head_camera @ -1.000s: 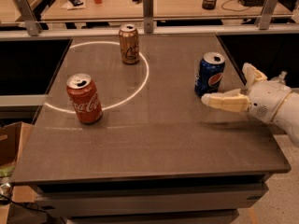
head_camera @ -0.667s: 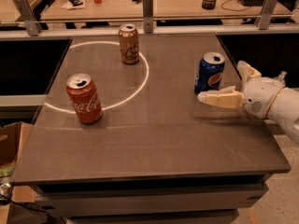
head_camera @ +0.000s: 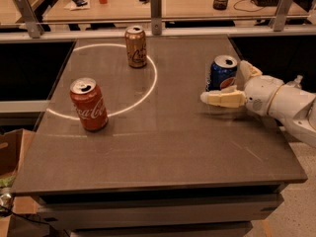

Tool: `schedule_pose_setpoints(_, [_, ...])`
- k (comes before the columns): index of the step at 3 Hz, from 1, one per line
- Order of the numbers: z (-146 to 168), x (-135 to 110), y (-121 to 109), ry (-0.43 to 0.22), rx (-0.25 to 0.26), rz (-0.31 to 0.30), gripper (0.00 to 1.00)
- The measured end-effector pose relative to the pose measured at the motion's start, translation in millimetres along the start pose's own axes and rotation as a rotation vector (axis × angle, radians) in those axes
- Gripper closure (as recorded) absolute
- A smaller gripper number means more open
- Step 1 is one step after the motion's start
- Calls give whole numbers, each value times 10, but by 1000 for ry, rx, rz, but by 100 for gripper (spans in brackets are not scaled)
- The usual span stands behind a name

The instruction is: Move pepsi can near orange can

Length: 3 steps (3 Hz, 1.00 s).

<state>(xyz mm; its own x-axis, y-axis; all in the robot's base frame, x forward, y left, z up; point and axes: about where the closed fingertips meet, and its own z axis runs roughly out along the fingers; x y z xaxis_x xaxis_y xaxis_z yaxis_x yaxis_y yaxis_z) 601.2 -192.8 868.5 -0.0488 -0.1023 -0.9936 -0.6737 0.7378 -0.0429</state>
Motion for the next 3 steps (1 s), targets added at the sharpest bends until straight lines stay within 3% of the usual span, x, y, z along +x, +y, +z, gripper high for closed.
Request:
schedule_pose_setpoints(1, [186,-2,39,-3,-27,-13,17])
schedule_pose_setpoints(3, [431,-115,108,-42,-85,-56,64])
